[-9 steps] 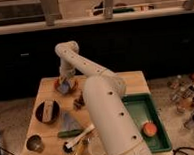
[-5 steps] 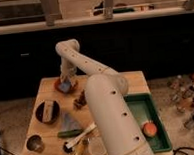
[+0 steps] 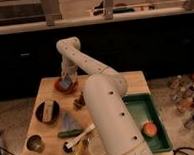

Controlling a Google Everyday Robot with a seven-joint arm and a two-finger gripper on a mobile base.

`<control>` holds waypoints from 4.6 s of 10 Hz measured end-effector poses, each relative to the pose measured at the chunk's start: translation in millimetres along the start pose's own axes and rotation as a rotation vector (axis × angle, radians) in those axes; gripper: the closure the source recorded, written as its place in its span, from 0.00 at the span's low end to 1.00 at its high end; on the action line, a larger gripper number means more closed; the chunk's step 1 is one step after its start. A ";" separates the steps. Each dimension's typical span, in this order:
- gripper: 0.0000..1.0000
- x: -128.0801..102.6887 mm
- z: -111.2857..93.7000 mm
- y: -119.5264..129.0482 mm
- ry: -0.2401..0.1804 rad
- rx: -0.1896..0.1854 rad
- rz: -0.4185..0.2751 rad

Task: Wipe red bowl with sponge

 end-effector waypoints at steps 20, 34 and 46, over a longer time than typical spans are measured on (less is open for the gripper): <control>1.00 -6.5 -1.2 14.8 -0.025 -0.014 0.010; 1.00 -18.1 33.4 -29.7 -0.108 -0.046 -0.092; 1.00 -19.2 12.9 -8.1 -0.079 -0.032 -0.056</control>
